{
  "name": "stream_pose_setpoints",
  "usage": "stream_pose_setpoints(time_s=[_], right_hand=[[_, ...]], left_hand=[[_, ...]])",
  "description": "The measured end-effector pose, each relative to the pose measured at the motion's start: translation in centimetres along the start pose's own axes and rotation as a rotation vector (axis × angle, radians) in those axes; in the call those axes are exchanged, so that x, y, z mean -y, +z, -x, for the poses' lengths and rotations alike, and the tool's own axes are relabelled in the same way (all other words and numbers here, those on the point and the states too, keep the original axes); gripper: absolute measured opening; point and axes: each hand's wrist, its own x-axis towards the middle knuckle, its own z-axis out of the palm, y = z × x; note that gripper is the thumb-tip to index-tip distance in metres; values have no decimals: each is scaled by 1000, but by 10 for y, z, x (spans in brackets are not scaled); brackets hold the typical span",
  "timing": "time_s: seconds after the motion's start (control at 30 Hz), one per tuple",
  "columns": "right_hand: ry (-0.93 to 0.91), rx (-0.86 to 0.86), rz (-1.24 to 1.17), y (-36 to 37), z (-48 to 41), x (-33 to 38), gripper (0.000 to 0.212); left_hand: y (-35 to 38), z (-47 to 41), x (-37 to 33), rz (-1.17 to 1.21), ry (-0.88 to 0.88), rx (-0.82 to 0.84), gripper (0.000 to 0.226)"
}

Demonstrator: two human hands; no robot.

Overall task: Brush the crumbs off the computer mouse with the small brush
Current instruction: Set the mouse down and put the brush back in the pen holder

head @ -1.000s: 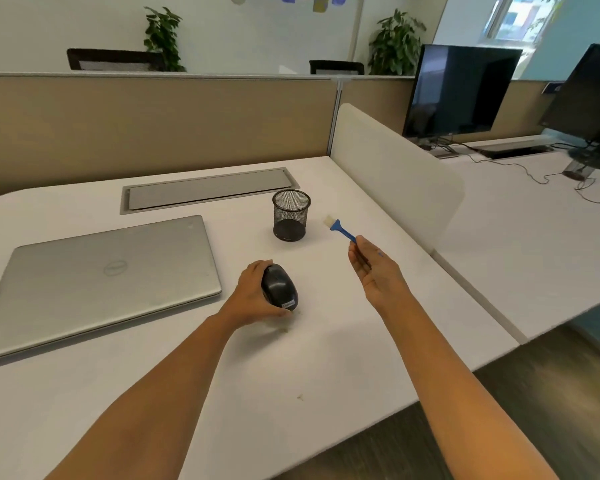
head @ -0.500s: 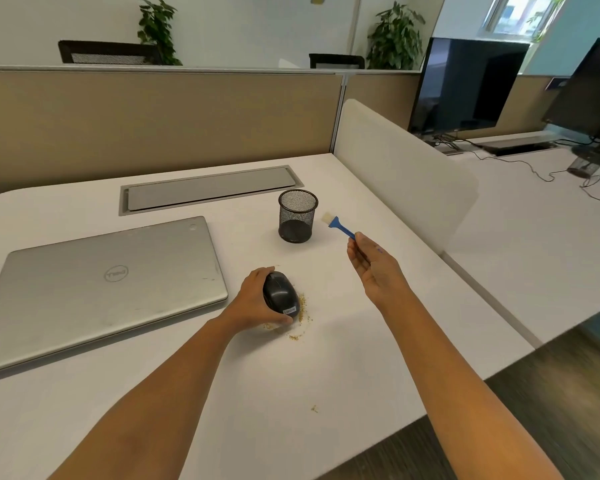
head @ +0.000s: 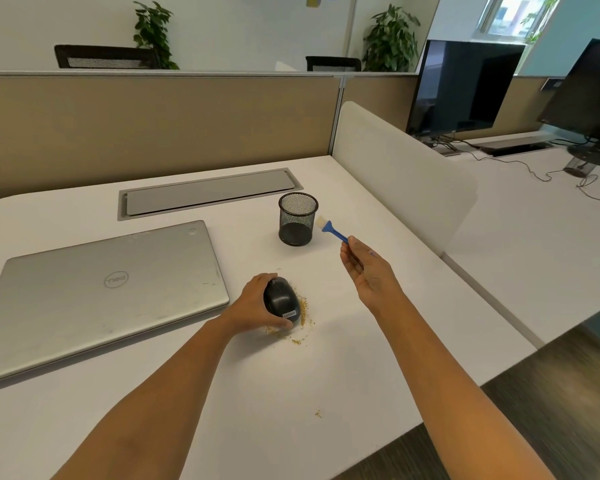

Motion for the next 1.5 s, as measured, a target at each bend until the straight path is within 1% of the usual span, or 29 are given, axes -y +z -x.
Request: stream_pose_setpoints(time_s=[0.3, 0.37, 0.43, 0.5, 0.6, 0.7, 0.77, 0.87, 0.97, 1.1, 1.17, 1.27, 1.5], right_hand=[[2, 0, -18, 0, 2, 0, 6], [-6, 9, -29, 0, 2, 2, 7], [-20, 21, -27, 1, 1, 4, 8], [-44, 34, -8, 5, -2, 8, 11], [-95, 26, 63, 15, -9, 13, 17], [-151, -16, 180, 29, -21, 16, 26], [-186, -69, 288, 40, -31, 16, 28], [-248, -104, 402, 54, -48, 15, 27], [-324, -125, 504, 67, -67, 14, 24], [-457, -186, 723, 80, -94, 9, 22], [-508, -198, 842, 86, -107, 7, 25], [-537, -222, 1008, 95, -125, 4, 29], [-564, -201, 1300, 112, -155, -2, 23]], left_hand=[[1, 2, 0, 50, -31, -17, 102], [1, 0, -3, 63, -41, -51, 92], [0, -2, -7, 29, -19, -124, 74], [-3, -6, -11, -96, 14, -204, 61], [-8, -16, -15, -277, 9, -296, 53], [-12, -29, -16, -376, -48, -321, 53], [-15, -37, -13, -433, -83, -293, 53], [-20, -50, -7, -491, -115, -243, 55], [-25, -63, -1, -505, -139, -205, 56], [-29, -78, 9, -512, -162, -167, 58], [-31, -85, 17, -508, -172, -164, 58], [-31, -93, 25, -496, -187, -188, 59], [-27, -105, 33, -608, -157, -309, 58]])
